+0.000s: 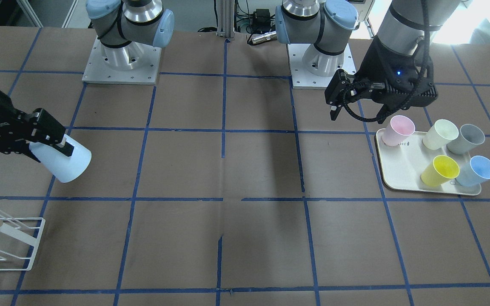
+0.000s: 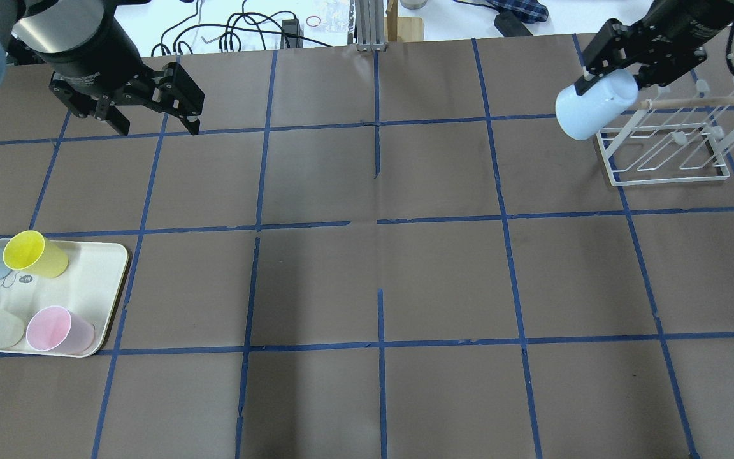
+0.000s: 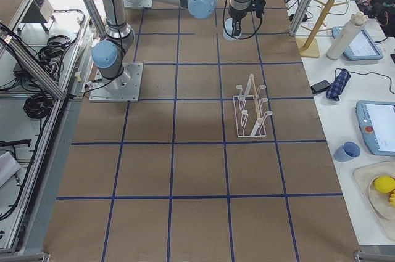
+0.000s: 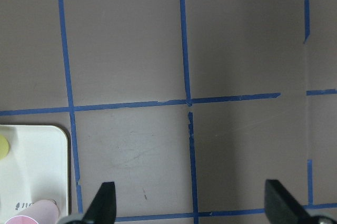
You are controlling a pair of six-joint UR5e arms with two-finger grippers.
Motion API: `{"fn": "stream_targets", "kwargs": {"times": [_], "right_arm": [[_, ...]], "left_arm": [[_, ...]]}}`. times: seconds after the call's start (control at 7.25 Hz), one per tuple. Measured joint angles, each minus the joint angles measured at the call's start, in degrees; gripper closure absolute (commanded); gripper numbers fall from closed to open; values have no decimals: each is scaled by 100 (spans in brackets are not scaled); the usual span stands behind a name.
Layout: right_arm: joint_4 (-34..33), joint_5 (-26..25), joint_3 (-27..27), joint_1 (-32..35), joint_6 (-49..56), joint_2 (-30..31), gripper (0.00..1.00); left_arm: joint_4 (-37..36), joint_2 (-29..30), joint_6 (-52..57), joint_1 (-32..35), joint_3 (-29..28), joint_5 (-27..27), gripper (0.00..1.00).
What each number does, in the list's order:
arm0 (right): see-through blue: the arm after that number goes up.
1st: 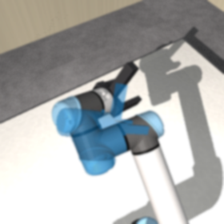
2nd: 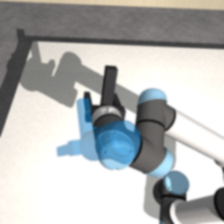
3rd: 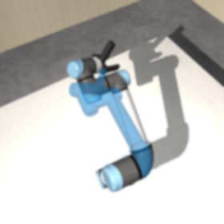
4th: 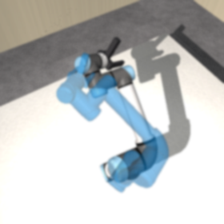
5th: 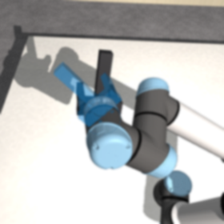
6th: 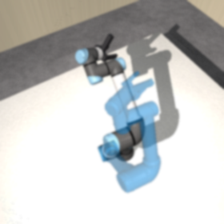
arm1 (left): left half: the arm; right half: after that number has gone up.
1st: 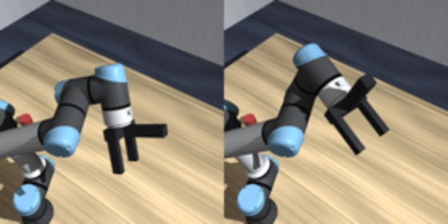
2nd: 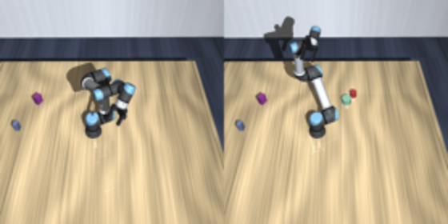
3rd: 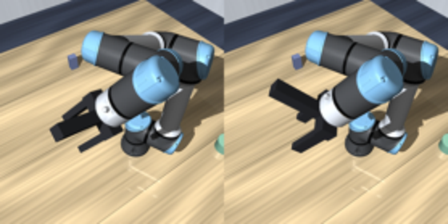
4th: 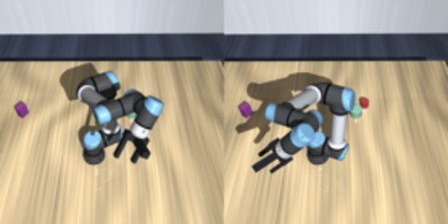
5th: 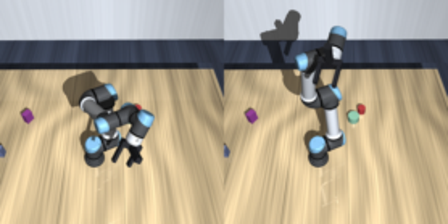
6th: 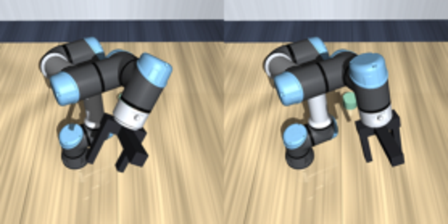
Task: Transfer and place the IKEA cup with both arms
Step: 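Carry the cup toward the table center while the left gripper reaches toward it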
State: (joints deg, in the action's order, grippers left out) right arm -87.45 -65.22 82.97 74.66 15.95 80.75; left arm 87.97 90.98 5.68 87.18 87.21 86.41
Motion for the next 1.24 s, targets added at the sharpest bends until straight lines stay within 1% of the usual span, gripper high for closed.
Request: {"fn": "stream_targets", "kwargs": {"times": [0.28, 0.41, 0.55, 0.69, 0.83, 0.97, 1.1, 1.24], "right_arm": [[375, 1477, 55, 73, -234, 7, 54], [565, 2197, 81, 150, -401, 0, 54], [758, 2818, 91, 261, -711, -13, 54], [911, 3355, 102, 382, -1152, -32, 58], [1030, 3830, 133, 520, -1553, -59, 59], [1094, 4265, 188, 667, -1797, -92, 59], [1119, 4561, 245, 779, -1890, -113, 59], [1123, 4732, 299, 896, -1922, -117, 58]], "left_arm": [[151, -21, 21, -271, 73, -819, 0], [393, -22, 36, -617, 146, -1371, 0], [594, 16, 84, -1020, 312, -2037, 0], [663, 98, 161, -1331, 665, -2905, 0], [660, 174, 197, -1469, 1121, -3921, 0], [655, 237, 206, -1494, 1609, -5094, 0], [652, 266, 209, -1414, 1969, -6099, 0], [652, 284, 187, -1223, 2150, -6892, 0]]}}
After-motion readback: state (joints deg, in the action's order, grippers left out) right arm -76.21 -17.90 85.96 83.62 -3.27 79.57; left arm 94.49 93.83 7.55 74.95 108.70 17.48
